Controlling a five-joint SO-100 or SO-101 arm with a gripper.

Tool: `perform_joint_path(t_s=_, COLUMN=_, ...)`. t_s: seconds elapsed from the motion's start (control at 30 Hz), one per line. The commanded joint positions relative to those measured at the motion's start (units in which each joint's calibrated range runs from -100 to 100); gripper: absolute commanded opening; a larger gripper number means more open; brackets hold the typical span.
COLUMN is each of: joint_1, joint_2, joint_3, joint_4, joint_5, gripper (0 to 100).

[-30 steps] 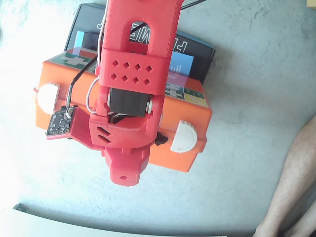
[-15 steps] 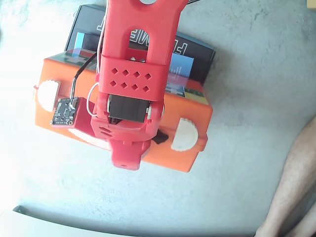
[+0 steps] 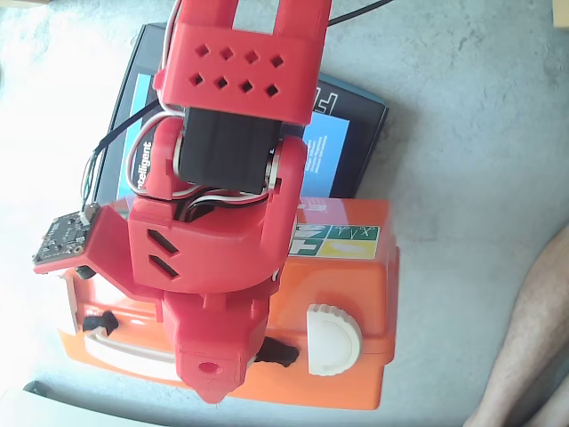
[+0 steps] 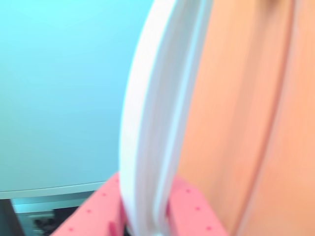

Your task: Grab the white handle of the orange box

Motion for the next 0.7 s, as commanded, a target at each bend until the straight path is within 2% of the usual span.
perform_joint_path(t_s=0.0, joint_1=1.82, joint_2=-5.06, joint_3=28.42, joint_4=7.2, joint_5=0.16, gripper=2)
perform_joint_path(t_s=0.13, joint_1=1.36, joint_2=-18.73, joint_3=53.76, joint_4=8.47, joint_5=-6.53, gripper=2)
perform_joint_path(t_s=0.5, joint_1=0.74, joint_2=-25.73, joint_3=53.14, joint_4=29.62, joint_5=-5.8, gripper=3)
perform_joint_path(t_s=0.67, joint_1=1.36, joint_2=-25.39, joint_3=53.14, joint_4=24.12, joint_5=-5.8, gripper=2)
